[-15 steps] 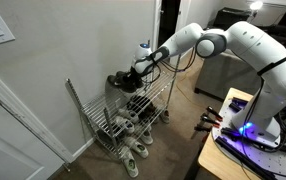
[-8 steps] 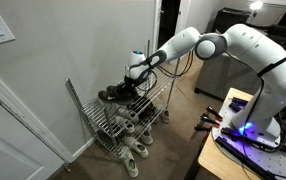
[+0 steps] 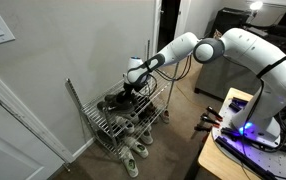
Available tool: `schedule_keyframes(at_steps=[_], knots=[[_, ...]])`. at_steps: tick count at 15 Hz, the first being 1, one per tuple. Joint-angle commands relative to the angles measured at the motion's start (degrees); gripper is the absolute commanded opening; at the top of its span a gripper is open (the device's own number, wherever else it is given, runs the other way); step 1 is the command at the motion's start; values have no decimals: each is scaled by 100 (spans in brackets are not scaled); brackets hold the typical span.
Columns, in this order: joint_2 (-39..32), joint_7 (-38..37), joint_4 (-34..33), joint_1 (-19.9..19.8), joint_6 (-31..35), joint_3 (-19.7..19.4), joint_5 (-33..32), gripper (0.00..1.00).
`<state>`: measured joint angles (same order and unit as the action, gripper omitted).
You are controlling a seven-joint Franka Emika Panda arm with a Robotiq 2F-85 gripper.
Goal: Move the black shoes on the top rack to the left
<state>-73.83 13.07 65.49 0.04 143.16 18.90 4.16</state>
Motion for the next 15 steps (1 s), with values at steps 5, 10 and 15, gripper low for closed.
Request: schedule_keyframes(at_steps=[5, 10, 15], knots=[[-501, 611, -487, -230, 33, 740, 312, 6], [-709, 566, -638, -265, 116, 881, 246, 34], [-816, 559, -706, -306, 116, 1017, 223, 68]])
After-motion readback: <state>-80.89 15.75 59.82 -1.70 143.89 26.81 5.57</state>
